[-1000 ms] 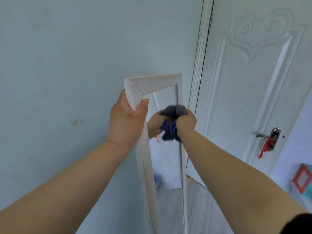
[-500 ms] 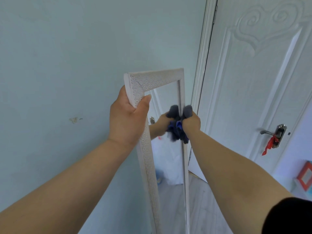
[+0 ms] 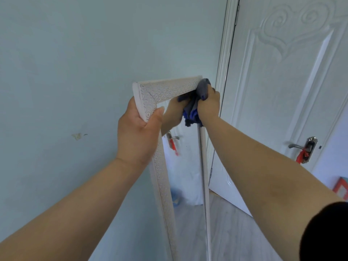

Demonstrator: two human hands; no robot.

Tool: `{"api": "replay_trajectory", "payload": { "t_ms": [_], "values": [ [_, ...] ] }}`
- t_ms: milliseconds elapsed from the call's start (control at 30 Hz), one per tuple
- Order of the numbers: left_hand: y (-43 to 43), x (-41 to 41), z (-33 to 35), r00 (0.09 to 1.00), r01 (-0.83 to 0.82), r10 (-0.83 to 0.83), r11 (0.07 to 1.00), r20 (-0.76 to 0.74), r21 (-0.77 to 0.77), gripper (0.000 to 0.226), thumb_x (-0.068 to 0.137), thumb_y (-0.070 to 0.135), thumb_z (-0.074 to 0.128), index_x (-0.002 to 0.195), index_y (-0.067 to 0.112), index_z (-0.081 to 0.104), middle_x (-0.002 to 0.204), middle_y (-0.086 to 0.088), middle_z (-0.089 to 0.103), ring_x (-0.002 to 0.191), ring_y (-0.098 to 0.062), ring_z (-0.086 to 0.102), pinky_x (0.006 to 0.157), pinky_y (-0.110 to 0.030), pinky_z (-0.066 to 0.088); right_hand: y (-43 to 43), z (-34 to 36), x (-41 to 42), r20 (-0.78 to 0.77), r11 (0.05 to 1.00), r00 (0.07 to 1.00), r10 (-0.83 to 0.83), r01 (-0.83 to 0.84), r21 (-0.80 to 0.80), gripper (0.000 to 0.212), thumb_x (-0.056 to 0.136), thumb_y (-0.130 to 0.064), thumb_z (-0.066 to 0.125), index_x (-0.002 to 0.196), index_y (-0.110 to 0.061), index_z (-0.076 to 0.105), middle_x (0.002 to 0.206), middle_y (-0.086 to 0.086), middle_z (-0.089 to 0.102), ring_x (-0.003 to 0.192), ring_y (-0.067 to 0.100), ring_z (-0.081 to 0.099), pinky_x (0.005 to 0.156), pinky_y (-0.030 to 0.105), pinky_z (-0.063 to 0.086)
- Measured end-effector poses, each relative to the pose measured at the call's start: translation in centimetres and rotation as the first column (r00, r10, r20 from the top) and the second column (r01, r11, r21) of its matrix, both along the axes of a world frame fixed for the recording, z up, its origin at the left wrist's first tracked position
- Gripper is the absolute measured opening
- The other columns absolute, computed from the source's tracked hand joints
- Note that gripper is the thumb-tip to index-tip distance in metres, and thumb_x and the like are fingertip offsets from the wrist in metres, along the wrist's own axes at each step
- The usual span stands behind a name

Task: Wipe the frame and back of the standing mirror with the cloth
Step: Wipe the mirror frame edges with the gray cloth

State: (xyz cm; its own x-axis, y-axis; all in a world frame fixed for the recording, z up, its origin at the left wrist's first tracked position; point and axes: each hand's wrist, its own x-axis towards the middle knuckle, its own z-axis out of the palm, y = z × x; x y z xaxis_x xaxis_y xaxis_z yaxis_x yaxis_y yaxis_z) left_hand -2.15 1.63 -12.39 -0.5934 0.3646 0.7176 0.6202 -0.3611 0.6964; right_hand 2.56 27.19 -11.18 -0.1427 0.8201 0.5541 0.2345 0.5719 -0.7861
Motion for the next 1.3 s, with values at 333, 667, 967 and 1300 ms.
{"api": "replay_trajectory", "payload": {
  "t_ms": [333, 667, 967, 1300],
  "values": [
    [-0.1, 0.2, 0.1, 1.000, 0.008, -0.008, 1.000, -0.005, -0.007, 0.025, 0.092, 0.019, 0.066, 0.094, 0.040, 0.053, 0.083, 0.026, 0.062, 0.073, 0.023, 0.056, 0.064, 0.003, 0.039, -2.1, -9.0, 0.8, 0.168, 0.869, 0.984, -0.060, 0.135, -0.476, 0.056, 0.093, -0.005, 0.045, 0.147, -0.019, 0.038, 0.143, 0.015, 0.043, 0.113, 0.036, 0.057, 0.083, 0.035, 0.050],
    [-0.3, 0.4, 0.2, 1.000, 0.031, -0.031, 0.999, -0.005, 0.008, 0.022, 0.099, 0.027, 0.058, 0.084, 0.040, 0.047, 0.076, 0.024, 0.058, 0.069, 0.024, 0.055, 0.059, 0.003, 0.038, -16.8, -3.2, 2.5, -0.131, 0.966, 0.957, 0.258, -0.251, 0.065, 0.046, 0.078, -0.013, 0.052, 0.122, -0.017, 0.062, 0.110, 0.008, 0.054, 0.096, 0.021, 0.060, 0.085, 0.035, 0.053],
    [-0.7, 0.1, 0.1, 0.971, 0.233, -0.230, 0.971, 0.058, -0.046, 0.015, 0.103, 0.039, 0.045, 0.090, 0.038, 0.052, 0.079, 0.027, 0.065, 0.077, 0.019, 0.059, 0.069, 0.000, 0.041, -21.6, -4.9, 3.9, -0.509, 0.851, 0.695, 0.509, -0.495, 0.175, 0.034, 0.091, -0.001, 0.056, 0.103, -0.029, 0.071, 0.111, 0.007, 0.057, 0.106, 0.008, 0.061, 0.096, 0.022, 0.048],
    [-1.3, -1.1, -1.5, 0.668, 0.683, -0.628, 0.730, 0.400, 0.005, 0.068, 0.085, 0.059, 0.053, 0.145, 0.030, 0.046, 0.144, 0.010, 0.056, 0.136, -0.012, 0.048, 0.120, -0.041, 0.029, -24.9, -18.2, 5.7, -0.134, 0.959, 0.967, 0.219, -0.188, 0.211, 0.029, 0.090, -0.033, 0.051, 0.119, -0.038, 0.052, 0.113, -0.014, 0.040, 0.097, 0.007, 0.056, 0.070, 0.025, 0.054]
  ]
}}
